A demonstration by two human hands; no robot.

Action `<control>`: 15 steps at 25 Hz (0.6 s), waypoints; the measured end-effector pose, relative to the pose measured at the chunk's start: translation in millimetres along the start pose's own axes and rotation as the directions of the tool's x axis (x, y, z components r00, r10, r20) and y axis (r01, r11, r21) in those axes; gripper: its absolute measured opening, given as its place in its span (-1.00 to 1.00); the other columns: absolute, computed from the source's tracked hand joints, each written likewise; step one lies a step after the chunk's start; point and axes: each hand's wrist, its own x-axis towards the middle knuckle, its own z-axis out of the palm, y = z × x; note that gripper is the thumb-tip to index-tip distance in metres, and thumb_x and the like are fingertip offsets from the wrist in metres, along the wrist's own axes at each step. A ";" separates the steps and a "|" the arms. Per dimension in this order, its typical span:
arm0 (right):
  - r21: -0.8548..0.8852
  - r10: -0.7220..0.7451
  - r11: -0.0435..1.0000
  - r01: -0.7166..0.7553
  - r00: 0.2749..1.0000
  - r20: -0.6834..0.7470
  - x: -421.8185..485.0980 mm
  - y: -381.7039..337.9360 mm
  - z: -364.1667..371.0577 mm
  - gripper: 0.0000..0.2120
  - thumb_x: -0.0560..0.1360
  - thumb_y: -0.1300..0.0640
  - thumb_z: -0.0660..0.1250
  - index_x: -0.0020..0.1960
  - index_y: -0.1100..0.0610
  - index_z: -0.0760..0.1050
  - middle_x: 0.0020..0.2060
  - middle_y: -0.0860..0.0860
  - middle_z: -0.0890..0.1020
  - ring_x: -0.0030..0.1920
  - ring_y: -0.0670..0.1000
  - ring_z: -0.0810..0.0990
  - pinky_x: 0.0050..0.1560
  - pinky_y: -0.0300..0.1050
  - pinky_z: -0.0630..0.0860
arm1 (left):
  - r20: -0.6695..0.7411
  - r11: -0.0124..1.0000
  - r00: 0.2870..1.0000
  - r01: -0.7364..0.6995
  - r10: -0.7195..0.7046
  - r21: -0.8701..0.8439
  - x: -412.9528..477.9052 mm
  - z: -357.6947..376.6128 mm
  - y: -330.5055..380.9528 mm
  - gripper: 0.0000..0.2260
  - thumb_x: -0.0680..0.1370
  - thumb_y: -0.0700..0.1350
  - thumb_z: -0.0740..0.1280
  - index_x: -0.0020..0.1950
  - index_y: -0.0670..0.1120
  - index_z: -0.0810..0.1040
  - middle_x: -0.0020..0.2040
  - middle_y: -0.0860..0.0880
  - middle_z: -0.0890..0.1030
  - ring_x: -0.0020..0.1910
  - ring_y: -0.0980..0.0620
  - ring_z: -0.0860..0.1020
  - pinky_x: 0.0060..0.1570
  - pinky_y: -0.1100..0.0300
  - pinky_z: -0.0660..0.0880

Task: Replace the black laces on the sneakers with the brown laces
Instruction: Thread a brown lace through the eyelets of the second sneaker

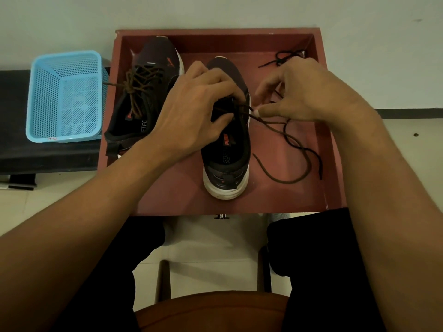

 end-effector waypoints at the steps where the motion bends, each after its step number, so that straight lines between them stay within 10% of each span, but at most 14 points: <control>1: 0.009 -0.056 0.998 0.056 0.998 0.008 0.7 -5.8 2.7 -0.84 0.48 -0.02 0.57 0.05 -0.10 0.72 -0.16 -0.26 0.65 -0.12 -0.21 0.60 -0.18 -0.48 0.32 | -0.012 1.000 1.000 0.013 -0.013 0.012 -1.3 -3.0 1.7 -0.72 0.48 0.01 0.49 0.19 0.09 0.62 0.14 0.10 0.55 0.11 0.00 0.42 0.05 0.01 0.47; 5: -0.021 -0.160 0.987 0.161 0.987 0.033 5.3 -13.0 10.5 -0.89 0.52 0.02 0.54 0.05 -0.08 0.75 -0.42 -0.37 0.53 -0.28 -0.43 0.51 -0.31 -0.58 0.30 | -0.014 0.985 0.989 0.146 -0.148 -0.093 -13.0 -19.7 12.5 -0.92 0.52 0.00 0.45 -0.02 0.05 0.62 -0.18 0.12 0.59 -0.19 0.14 0.53 -0.08 0.05 0.55; 8: -0.003 -0.140 0.990 0.140 0.990 0.019 7.6 -9.9 13.0 -0.91 0.53 0.03 0.54 0.03 -0.05 0.76 -0.44 -0.34 0.54 -0.31 -0.51 0.48 -0.31 -0.54 0.35 | 0.135 0.955 0.954 0.280 -0.266 -0.095 -17.5 -11.4 32.7 -0.67 0.59 0.25 0.34 -0.12 0.03 0.68 -0.43 0.11 0.56 -0.42 0.17 0.53 -0.24 0.15 0.53; 15: 0.021 -0.120 0.993 0.120 0.993 0.017 10.9 -12.3 17.8 -0.95 0.52 0.01 0.55 -0.02 -0.09 0.76 -0.31 -0.29 0.62 -0.29 -0.49 0.51 -0.30 -0.61 0.32 | 0.151 0.844 0.854 0.517 -0.497 -0.144 -14.6 15.2 44.1 -0.61 0.56 0.21 0.34 -0.34 -0.01 0.62 -0.48 0.04 0.58 -0.44 0.06 0.59 -0.30 0.03 0.64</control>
